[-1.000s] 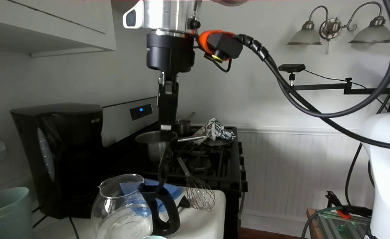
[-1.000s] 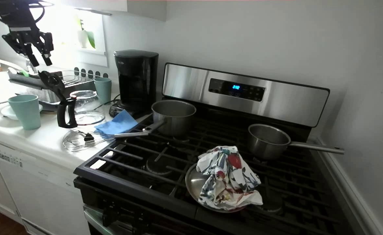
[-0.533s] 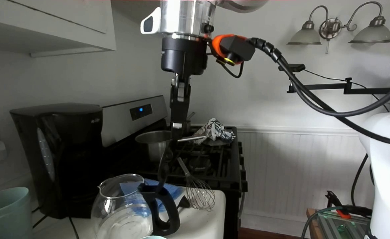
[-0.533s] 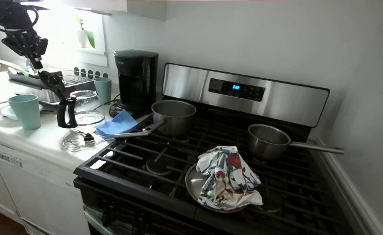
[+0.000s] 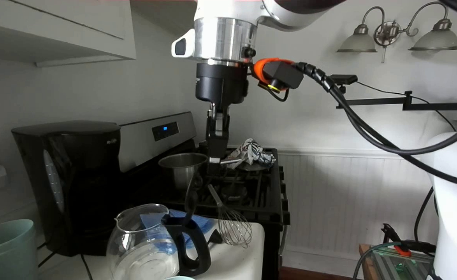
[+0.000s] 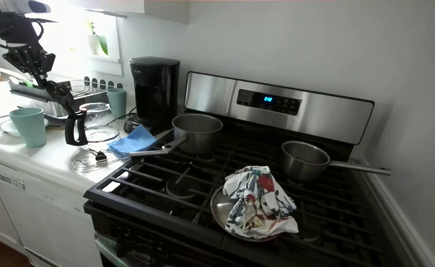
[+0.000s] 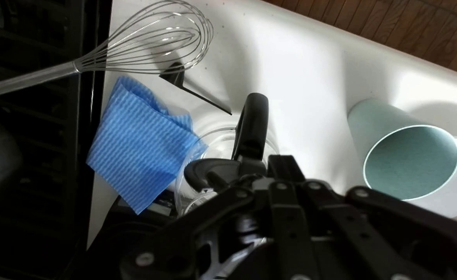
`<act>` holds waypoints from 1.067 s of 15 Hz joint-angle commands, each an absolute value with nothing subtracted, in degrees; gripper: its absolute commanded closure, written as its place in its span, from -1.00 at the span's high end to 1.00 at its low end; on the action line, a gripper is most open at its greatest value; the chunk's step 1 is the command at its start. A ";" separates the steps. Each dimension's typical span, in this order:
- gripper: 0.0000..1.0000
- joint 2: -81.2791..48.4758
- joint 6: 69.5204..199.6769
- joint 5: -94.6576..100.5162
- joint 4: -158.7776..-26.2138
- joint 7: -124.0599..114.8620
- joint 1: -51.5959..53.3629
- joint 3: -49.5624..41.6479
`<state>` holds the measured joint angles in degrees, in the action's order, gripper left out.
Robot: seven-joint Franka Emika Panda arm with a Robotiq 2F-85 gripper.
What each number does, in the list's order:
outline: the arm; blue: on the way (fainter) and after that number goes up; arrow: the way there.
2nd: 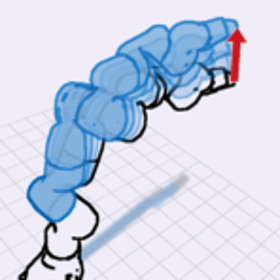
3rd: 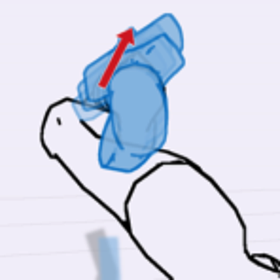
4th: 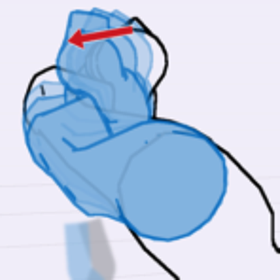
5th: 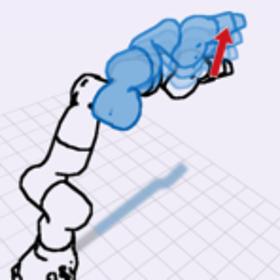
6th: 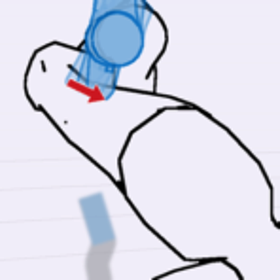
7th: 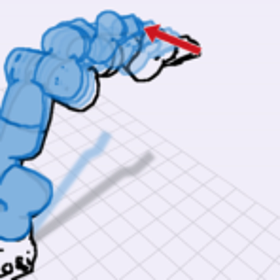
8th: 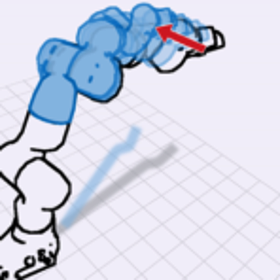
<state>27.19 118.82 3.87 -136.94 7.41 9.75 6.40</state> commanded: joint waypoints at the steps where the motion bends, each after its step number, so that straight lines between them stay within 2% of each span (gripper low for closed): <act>1: -1.00 26.61 124.80 6.28 -138.51 6.36 8.81 7.13; 10: -1.00 19.82 142.48 9.39 -139.69 6.14 8.21 7.47; 16: -1.00 18.74 146.20 9.18 -139.96 5.60 7.97 7.48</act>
